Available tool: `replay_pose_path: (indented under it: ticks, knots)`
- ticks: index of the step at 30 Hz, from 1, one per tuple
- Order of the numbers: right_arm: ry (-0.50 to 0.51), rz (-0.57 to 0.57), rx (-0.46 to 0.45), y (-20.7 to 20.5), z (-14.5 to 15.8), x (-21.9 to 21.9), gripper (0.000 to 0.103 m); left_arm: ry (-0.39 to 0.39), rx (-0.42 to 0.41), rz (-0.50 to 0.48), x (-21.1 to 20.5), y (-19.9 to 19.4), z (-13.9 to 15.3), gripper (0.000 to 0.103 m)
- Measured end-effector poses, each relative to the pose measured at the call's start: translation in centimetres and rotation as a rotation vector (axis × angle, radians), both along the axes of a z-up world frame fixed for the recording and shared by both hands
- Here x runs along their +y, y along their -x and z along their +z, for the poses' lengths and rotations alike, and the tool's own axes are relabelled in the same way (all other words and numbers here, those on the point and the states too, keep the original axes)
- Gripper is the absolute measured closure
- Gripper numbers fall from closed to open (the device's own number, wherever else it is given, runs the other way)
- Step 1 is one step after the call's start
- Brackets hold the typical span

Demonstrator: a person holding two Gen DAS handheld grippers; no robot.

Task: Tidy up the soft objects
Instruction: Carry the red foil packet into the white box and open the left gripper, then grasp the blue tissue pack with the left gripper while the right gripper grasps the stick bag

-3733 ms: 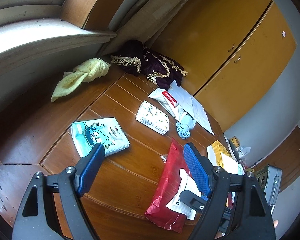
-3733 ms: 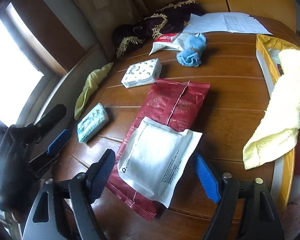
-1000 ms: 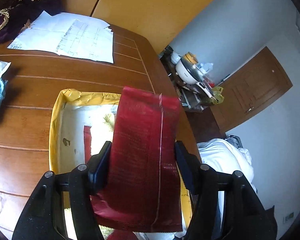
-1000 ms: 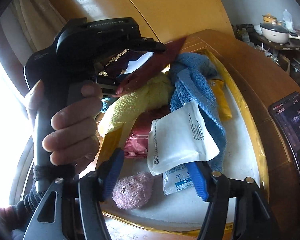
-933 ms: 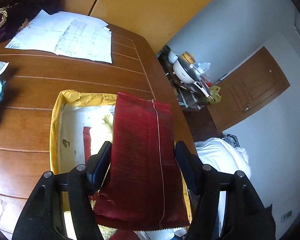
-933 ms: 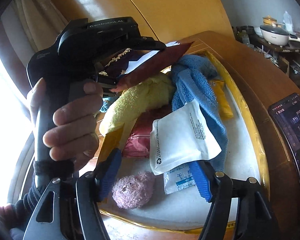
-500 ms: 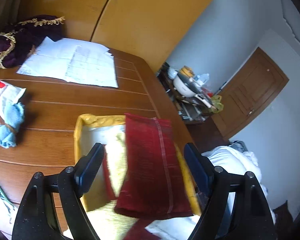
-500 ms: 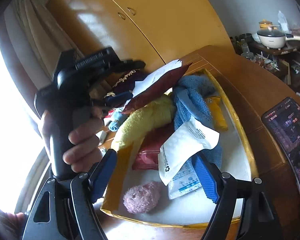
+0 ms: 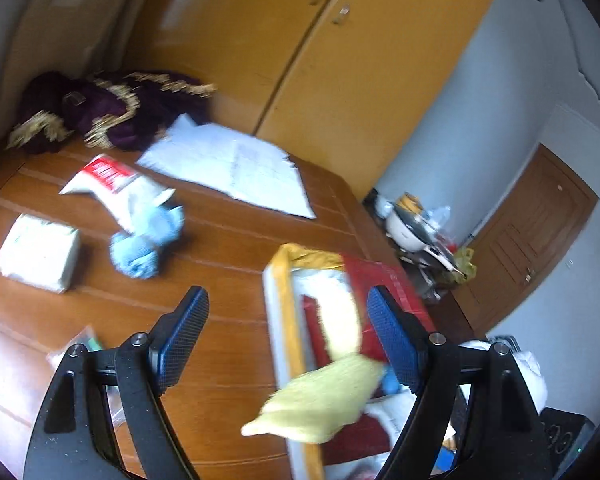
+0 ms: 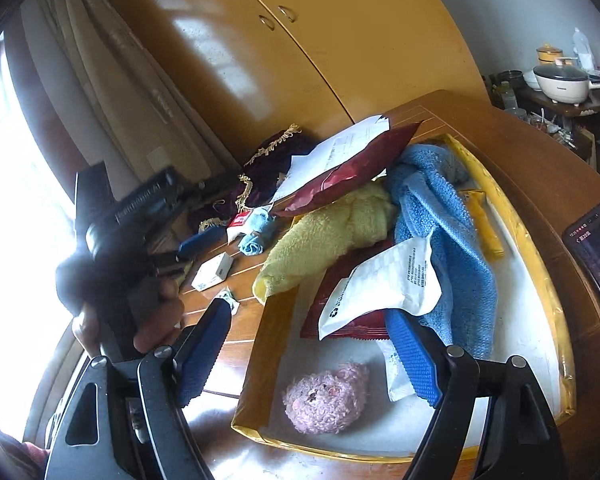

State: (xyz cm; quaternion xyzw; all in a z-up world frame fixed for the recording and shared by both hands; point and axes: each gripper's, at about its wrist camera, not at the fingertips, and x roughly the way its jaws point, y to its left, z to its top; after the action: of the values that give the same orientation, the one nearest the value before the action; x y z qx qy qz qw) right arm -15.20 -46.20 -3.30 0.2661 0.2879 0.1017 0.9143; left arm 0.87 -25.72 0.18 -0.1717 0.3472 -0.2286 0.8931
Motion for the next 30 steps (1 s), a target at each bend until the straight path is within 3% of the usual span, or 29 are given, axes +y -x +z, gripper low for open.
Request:
replay_pose_path:
  ticks: [4, 8, 14, 18, 22, 28, 30]
  knots:
    - [-0.006, -0.024, 0.006, -0.4, 0.1, 0.0, 0.019, -0.059, 0.019, 0.004, 0.9, 0.3, -1.2, 0.021]
    - [-0.009, -0.042, 0.002, -0.3, 0.2, -0.4, 0.019, -0.102, -0.019, 0.000, 1.1, 1.4, -1.4, 0.021]
    - [-0.054, -0.056, -0.011, -0.9, 0.8, -0.4, 0.019, -0.097, -0.019, -0.008, 1.1, 1.8, -1.4, 0.021]
    - [-0.061, -0.057, -0.019, -1.4, 1.3, 0.7, 0.018, -0.113, -0.066, 0.005, 1.6, 2.5, -0.8, 0.021]
    - [-0.011, -0.031, -0.012, -1.5, 1.9, 2.6, 0.018, -0.099, -0.101, 0.017, 2.9, 3.3, -0.3, 0.021]
    - [0.056, 0.030, -0.023, -1.8, 2.6, 5.2, 0.018, -0.059, -0.091, 0.071, 5.9, 4.1, -0.7, 0.021]
    - [0.055, 0.061, -0.025, -1.9, 2.6, 5.8, 0.018, -0.109, -0.077, 0.116, 7.1, 4.5, -1.3, 0.021]
